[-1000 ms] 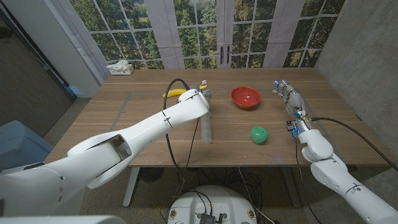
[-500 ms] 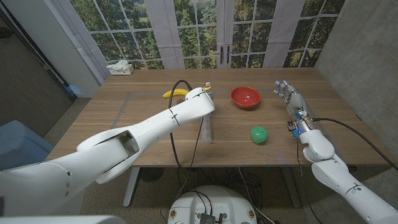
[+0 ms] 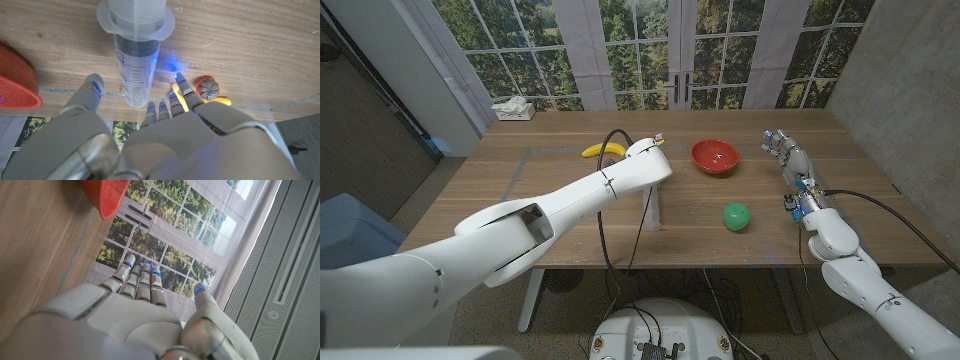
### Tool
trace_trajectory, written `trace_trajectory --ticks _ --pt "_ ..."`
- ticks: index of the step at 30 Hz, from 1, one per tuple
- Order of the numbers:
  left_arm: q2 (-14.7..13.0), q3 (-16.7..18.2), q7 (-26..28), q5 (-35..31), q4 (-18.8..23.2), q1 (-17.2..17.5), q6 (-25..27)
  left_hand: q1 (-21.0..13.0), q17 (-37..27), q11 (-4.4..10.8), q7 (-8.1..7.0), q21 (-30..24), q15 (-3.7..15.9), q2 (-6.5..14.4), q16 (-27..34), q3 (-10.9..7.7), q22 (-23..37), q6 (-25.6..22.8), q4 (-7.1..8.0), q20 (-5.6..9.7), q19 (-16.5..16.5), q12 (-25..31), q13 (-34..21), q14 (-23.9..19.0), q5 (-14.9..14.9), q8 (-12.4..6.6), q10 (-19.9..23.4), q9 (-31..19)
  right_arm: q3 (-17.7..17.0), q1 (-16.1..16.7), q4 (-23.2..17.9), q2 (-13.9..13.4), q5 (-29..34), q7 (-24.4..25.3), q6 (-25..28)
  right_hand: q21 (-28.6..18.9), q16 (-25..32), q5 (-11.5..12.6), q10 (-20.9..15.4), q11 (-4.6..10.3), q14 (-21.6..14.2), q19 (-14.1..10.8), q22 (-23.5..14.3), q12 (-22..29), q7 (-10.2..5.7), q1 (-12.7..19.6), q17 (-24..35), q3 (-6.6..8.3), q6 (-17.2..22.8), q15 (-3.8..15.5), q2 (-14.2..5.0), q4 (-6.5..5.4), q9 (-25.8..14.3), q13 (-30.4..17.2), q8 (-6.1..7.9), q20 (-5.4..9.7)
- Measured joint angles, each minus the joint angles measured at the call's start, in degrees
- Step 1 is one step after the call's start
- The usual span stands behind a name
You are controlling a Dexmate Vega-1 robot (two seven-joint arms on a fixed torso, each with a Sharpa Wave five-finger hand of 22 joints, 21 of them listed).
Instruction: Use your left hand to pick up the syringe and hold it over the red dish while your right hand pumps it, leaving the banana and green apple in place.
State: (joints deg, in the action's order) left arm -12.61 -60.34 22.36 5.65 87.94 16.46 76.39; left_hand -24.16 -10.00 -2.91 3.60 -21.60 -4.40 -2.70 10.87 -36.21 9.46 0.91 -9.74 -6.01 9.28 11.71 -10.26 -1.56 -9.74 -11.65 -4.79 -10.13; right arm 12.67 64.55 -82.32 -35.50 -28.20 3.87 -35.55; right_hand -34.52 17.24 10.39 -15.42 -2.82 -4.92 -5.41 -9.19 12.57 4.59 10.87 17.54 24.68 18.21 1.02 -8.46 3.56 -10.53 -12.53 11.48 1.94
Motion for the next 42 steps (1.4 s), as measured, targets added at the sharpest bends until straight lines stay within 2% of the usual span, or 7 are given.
trace_trajectory --ticks 7,20,28,34,38,39,42 --pt "1.8 -1.0 -0.1 0.9 -3.4 -1.6 1.1 -0.3 0.0 -0.69 0.94 0.0 -0.23 0.3 0.0 0.24 0.0 -0.9 0.24 -0.02 1.2 0.0 0.0 -0.8 0.0 0.0 0.7 0.0 -0.1 -0.2 0.8 0.3 -0.3 -0.1 -0.6 0.2 0.0 0.0 0.0 -0.04 -0.1 -0.2 0.0 0.0 0.0 0.0 0.0 -0.16 0.0 0.15 0.0 0.16 0.0 0.0 0.0 -0.21" --pt "4.3 -3.5 -1.9 2.1 -9.9 -5.1 0.6 -0.9 0.0 0.57 0.89 0.5 0.32 0.9 0.0 0.49 0.4 -1.8 -0.01 -0.33 2.1 0.5 0.0 -2.0 0.0 -0.04 2.6 0.0 -0.2 -0.4 1.6 0.5 -0.4 -0.2 -1.1 0.6 0.0 0.0 -0.6 0.07 -0.3 -0.8 0.0 0.0 0.0 0.0 0.0 -0.16 0.4 0.32 0.0 0.15 0.0 0.0 0.0 0.0" --pt "5.7 -4.8 -3.2 2.3 -13.7 -6.8 -0.8 -6.0 0.0 1.39 0.31 0.8 2.64 5.4 1.3 -0.11 0.2 -5.6 -0.38 -0.39 8.6 1.5 -0.3 -8.9 -0.7 -0.52 8.3 -0.2 -0.3 -0.6 2.2 0.6 -0.5 0.0 -1.1 1.1 0.0 0.0 -0.6 0.07 -0.6 -1.0 0.0 0.0 -0.21 0.0 0.0 -0.16 0.6 -0.01 0.0 0.15 0.0 0.0 0.0 -0.2" --pt "6.8 -5.4 -4.2 2.2 -16.4 -7.9 -1.7 -10.6 -1.2 2.11 0.49 -1.1 6.21 10.6 4.3 -0.5 0.3 -10.6 -0.44 -0.27 13.2 2.9 -0.6 -18.7 -1.1 -0.7 15.6 -0.4 -0.3 -0.9 2.8 0.9 -0.5 0.2 -1.3 1.3 0.4 0.0 -0.8 -0.14 -0.6 -1.0 0.0 0.0 -0.21 0.0 -0.3 -0.15 0.6 -0.01 0.0 0.15 0.0 0.0 0.0 -0.2" --pt "7.6 -5.5 -4.8 2.2 -18.2 -8.5 -2.5 -13.1 -3.1 2.56 0.7 -3.4 6.99 13.6 7.6 -1.79 0.3 -13.3 0.0 -0.21 16.0 4.2 -1.0 -24.5 -2.0 -0.81 21.0 -0.6 -0.3 -1.3 3.2 1.1 -0.5 0.2 -1.5 1.3 0.4 0.0 -0.8 -0.14 -0.8 -1.5 0.0 0.0 -0.21 0.0 -0.3 -0.15 0.6 -0.21 0.0 0.15 0.0 0.0 0.0 -0.23" --pt "7.7 -5.5 -4.8 2.2 -18.3 -8.6 -2.5 -13.7 -3.6 2.68 0.77 -4.0 7.07 14.1 8.2 -2.21 0.3 -13.8 0.05 0.25 16.9 4.4 -1.1 -25.3 -2.3 -1.06 21.9 -0.6 -0.3 -1.3 3.3 1.1 -0.5 0.2 -1.5 1.3 0.4 0.0 -0.8 -0.14 -0.8 -1.5 0.0 0.0 -0.21 0.0 -0.3 -0.16 0.6 -0.2 0.0 0.15 0.0 0.0 0.0 -0.22" --pt "8.4 -5.6 -5.1 2.2 -19.8 -9.0 -2.9 -15.4 -5.3 3.1 1.17 -6.0 6.24 14.2 10.4 -3.71 3.0 -16.3 0.31 4.07 22.1 5.2 -1.6 -27.6 -2.7 -1.41 24.7 -1.0 -0.3 -1.6 3.7 1.2 -0.5 0.2 -1.6 1.3 0.4 0.0 -1.0 0.07 -0.8 -1.6 0.0 0.0 -0.21 0.0 -0.3 -0.16 0.6 -0.21 0.0 0.15 0.0 0.0 0.0 -0.41"
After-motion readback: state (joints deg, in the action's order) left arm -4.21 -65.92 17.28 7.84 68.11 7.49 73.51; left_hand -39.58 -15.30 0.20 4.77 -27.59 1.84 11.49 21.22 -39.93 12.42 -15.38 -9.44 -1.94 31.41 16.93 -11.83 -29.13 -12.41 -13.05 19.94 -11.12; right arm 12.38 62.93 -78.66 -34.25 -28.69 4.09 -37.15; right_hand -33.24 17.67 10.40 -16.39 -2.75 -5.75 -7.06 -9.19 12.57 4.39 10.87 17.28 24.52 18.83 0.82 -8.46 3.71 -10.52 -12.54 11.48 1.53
